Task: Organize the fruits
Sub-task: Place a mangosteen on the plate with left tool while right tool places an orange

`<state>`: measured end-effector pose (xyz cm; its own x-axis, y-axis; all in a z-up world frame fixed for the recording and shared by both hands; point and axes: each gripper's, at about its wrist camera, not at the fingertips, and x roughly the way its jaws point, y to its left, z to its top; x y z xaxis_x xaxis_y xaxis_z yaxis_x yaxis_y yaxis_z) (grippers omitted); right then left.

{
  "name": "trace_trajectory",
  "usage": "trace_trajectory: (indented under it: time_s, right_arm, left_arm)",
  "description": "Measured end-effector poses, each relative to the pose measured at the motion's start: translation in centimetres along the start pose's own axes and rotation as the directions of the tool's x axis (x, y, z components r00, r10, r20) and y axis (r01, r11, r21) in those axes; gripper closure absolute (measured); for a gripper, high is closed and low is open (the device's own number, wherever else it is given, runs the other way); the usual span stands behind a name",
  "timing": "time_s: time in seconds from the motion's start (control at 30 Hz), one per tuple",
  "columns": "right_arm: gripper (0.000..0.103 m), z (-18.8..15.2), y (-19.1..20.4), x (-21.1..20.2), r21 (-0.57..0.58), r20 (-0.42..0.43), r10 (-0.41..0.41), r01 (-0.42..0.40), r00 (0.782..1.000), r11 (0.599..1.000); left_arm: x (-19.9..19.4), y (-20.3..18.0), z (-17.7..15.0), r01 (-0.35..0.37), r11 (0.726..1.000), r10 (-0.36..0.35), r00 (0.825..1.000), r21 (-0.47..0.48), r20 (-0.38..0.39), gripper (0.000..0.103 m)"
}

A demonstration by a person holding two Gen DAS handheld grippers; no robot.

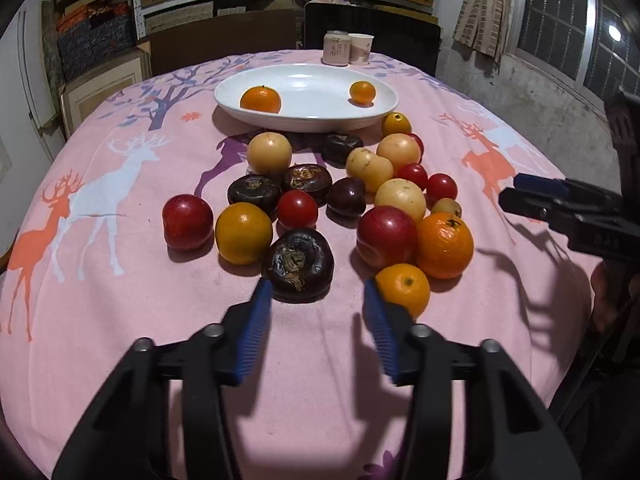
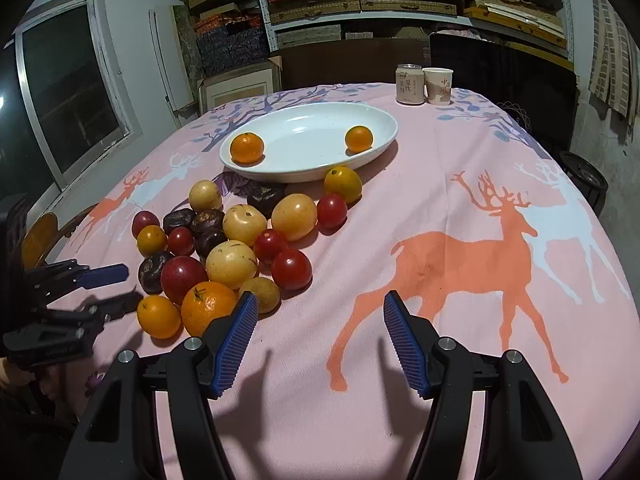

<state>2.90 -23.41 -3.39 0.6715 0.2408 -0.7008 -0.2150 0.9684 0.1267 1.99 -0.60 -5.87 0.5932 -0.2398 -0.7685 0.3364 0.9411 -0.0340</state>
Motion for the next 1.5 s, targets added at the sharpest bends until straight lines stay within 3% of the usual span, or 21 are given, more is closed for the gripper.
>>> trace_trajectory:
  time_s: [0.17,0.27,0.47,0.63,0.83,1.03,1.1,1.13,1.33,1.5]
  right_arm:
    - [0.037,-0.2,0.0,0.0,0.002,0.003,0.005,-0.005,1.000,1.000]
    - [0.037,-0.3,0.0,0.1,0.008,-0.002,0.014,-0.014,1.000,1.000]
    - [0.037,-0.6,0.4,0.5,-0.006,-0.018,0.033,-0.033,0.999,0.999]
    - [0.037,-1.1,2.7,0.4,-0.095,-0.043,0.119,-0.123,0.992,0.988]
    - [0.038,-1.1,6.3,1.4,-0.199,-0.098,0.176,-0.192,0.980,0.961]
    - [0.040,-0.6,7.2,3.7,-0.145,-0.147,0.182,-0.204,0.972,0.968]
    - [0.049,-0.5,7.2,4.2,-0.136,-0.144,0.167,-0.187,0.975,0.973]
    - [0.058,-0.5,7.0,4.4,-0.128,-0.140,0.157,-0.175,0.978,0.976]
    - [0.059,-0.7,5.6,3.5,-0.080,-0.117,0.182,-0.192,0.976,0.978]
    - [0.059,0.5,3.9,1.2,-0.038,-0.034,0.202,-0.203,0.979,0.978]
  left_arm:
    - [1.8,0.3,0.3,-0.039,0.999,0.039,0.999,-0.005,-0.019,0.060]
    - [2.6,1.4,1.1,-0.005,0.998,0.002,0.999,-0.070,-0.034,0.057]
    - [3.3,0.8,1.9,-0.008,0.999,0.006,0.999,-0.054,-0.031,0.057]
    - [1.7,1.0,1.5,-0.012,0.997,0.015,0.999,-0.073,0.041,0.059]
    - [0.4,1.3,0.2,-0.025,0.997,0.028,0.999,-0.080,0.041,0.059]
    - [-0.2,1.8,-0.3,-0.021,0.996,0.025,0.999,-0.086,0.047,0.059]
    - [-0.2,1.8,-0.4,-0.016,0.996,0.020,0.999,-0.087,0.045,0.059]
    - [-0.1,1.8,-0.4,-0.013,0.996,0.017,0.999,-0.087,0.044,0.059]
    - [-0.5,2.0,-0.4,-0.007,0.995,0.013,0.998,-0.095,0.056,0.059]
    - [-1.9,1.8,0.5,-0.001,0.996,0.009,0.995,-0.086,0.094,0.059]
